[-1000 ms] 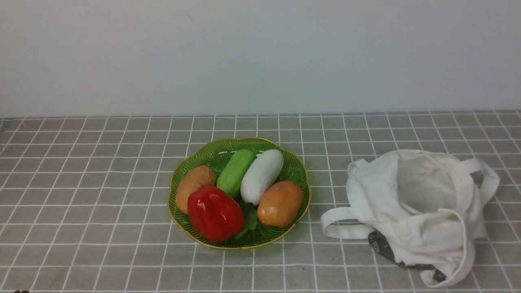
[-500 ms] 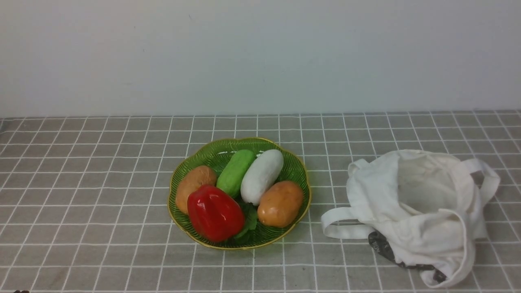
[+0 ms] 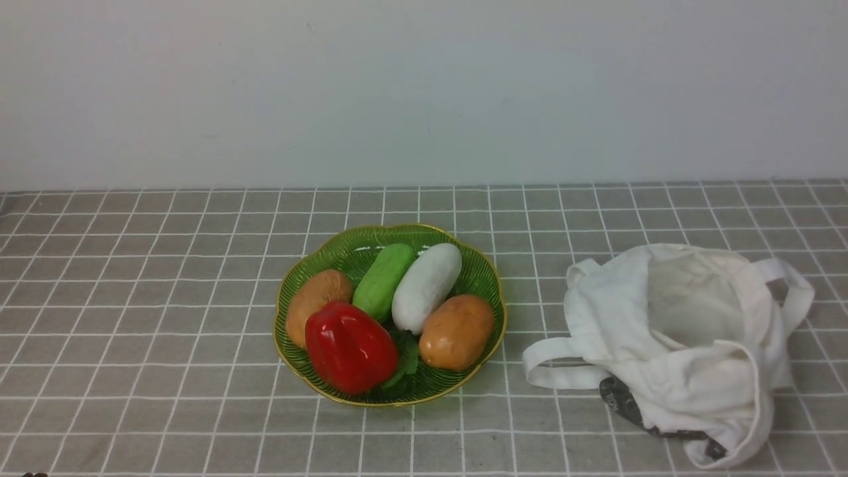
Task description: Take vegetables from bag on grey coffee tablecloth place on plate.
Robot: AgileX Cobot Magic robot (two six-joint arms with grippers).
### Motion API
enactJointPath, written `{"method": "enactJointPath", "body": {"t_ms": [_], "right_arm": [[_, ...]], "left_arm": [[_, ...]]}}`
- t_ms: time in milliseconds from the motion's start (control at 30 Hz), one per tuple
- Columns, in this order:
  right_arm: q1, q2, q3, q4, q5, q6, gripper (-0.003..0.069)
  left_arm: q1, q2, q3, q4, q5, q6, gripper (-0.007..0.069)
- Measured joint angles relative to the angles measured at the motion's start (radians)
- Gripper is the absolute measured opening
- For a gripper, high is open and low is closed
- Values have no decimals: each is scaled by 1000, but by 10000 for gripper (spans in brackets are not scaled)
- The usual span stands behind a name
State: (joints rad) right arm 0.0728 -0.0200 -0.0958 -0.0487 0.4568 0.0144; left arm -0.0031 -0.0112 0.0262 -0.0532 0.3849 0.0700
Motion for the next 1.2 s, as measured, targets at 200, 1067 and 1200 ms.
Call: {"method": "enactJointPath", "body": {"t_ms": [200, 1067, 1200], "right_arm": [[-90, 3, 112, 7, -46, 0, -13], [-126, 3, 114, 15, -60, 0, -13], [-126, 3, 114, 15, -60, 0, -13]], "left_arm": [[0, 0, 0, 0, 0, 0, -5], [0, 0, 0, 0, 0, 0, -5], [0, 0, 0, 0, 0, 0, -5]]}}
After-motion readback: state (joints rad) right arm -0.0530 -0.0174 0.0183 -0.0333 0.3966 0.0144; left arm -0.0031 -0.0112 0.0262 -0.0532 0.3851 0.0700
